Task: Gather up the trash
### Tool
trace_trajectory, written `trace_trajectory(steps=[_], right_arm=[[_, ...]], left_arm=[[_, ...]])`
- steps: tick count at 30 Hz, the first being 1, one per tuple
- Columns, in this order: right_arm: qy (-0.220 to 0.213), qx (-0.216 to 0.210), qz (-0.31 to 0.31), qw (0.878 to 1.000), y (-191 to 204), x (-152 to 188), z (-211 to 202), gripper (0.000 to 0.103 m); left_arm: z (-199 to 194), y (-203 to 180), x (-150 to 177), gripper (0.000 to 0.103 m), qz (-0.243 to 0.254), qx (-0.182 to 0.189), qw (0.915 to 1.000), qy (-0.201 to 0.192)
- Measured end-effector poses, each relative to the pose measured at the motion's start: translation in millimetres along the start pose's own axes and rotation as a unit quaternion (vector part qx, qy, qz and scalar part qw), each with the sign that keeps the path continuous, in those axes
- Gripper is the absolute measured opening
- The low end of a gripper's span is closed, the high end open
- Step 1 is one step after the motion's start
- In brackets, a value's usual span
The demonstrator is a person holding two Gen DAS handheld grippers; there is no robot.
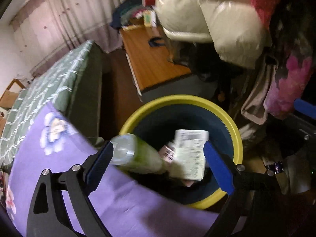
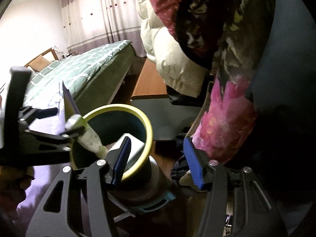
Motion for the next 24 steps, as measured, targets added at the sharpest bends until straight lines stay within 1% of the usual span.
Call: trace_trajectory(steps=[2,4,6,9,11,12,13,15,17,20,23,24], right_arm=[[-0.001,-0.008,-0.002,1.0,6,0,-3,0.053],[-0.002,-0.019,-0.005,1.0,14,0,-5,0.054],[-0.004,-0.028,-0.009,1.0,23,-1,-7,0.056],[-0.009,-0.043,-0.016,0.999,39,-3,-13,0.057],[-0.013,-0.056,-0.021,0.998,51,-4,-17,0.058],[-0.015,-0.06,-0.023,0.998,55,-5,-19,0.059],[-0.017,-0.066,-0.028,0.997,62,-6,-21,0.06],[-0.023,-0.079,-0.036,0.996,75,-8,-27,0.062],[-0.03,-0.089,-0.044,0.995,86,-10,-33,0.062],[-0.039,-0.105,-0.053,0.992,102,-14,-42,0.063],[-0.051,-0.12,-0.067,0.989,119,-18,-54,0.064],[-0.055,-0.123,-0.07,0.988,122,-18,-57,0.065]], left_arm=[[-20,13,-2,0.098,-0.008,-0.014,0.9996,-0.022],[-51,35,-2,0.098,-0.025,-0.036,0.9977,-0.051],[-79,55,2,0.098,-0.044,-0.056,0.9948,-0.073],[-125,87,14,0.098,-0.075,-0.091,0.9878,-0.102],[-157,107,25,0.098,-0.093,-0.115,0.9813,-0.122],[-177,119,33,0.098,-0.103,-0.134,0.9764,-0.134],[-190,127,39,0.098,-0.108,-0.146,0.9733,-0.139],[-219,146,57,0.098,-0.129,-0.178,0.9642,-0.148],[-242,161,78,0.098,-0.154,-0.199,0.9564,-0.147],[-269,175,109,0.098,-0.183,-0.229,0.9462,-0.137],[-299,189,141,0.098,-0.212,-0.261,0.9326,-0.131],[-312,193,152,0.098,-0.223,-0.272,0.9267,-0.133]])
Point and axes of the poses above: each gripper's, at about its wrist camera, not at the fingertips, and z roughly the way its jaws point, y to its left, x to its underside, the point moved 9 cm from there along z, roughly the way its jaws point, and after that the axes turned 9 degrees about -y, right-handed, at the moved point
